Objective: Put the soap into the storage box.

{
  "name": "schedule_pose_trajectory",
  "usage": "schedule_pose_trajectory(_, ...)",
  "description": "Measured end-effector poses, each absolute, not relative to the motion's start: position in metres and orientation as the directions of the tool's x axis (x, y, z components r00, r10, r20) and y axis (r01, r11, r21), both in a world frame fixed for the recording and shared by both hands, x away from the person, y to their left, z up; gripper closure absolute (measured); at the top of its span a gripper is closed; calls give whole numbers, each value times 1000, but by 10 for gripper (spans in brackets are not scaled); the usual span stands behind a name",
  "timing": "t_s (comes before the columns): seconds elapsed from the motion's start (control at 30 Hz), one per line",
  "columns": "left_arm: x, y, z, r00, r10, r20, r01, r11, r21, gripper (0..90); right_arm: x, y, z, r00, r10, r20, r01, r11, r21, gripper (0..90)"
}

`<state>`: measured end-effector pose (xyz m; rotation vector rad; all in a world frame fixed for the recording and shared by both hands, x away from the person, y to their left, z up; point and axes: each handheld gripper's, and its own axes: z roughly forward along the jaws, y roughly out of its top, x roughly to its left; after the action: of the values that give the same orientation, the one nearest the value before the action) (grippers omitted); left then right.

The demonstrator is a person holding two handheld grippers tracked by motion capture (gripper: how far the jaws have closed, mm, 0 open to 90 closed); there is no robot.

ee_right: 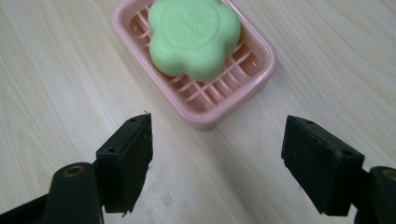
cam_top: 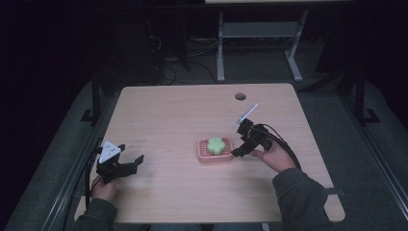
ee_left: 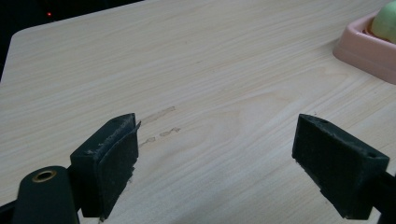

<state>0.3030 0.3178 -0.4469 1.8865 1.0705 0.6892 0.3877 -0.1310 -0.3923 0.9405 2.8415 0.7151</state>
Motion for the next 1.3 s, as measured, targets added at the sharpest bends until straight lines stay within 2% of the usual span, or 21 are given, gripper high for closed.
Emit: schedule_pose_trajectory(1.3,303,316,-448,487,872,58,417,-290,861,140,349,-178,-410,-777,621,100,595,674,438,247)
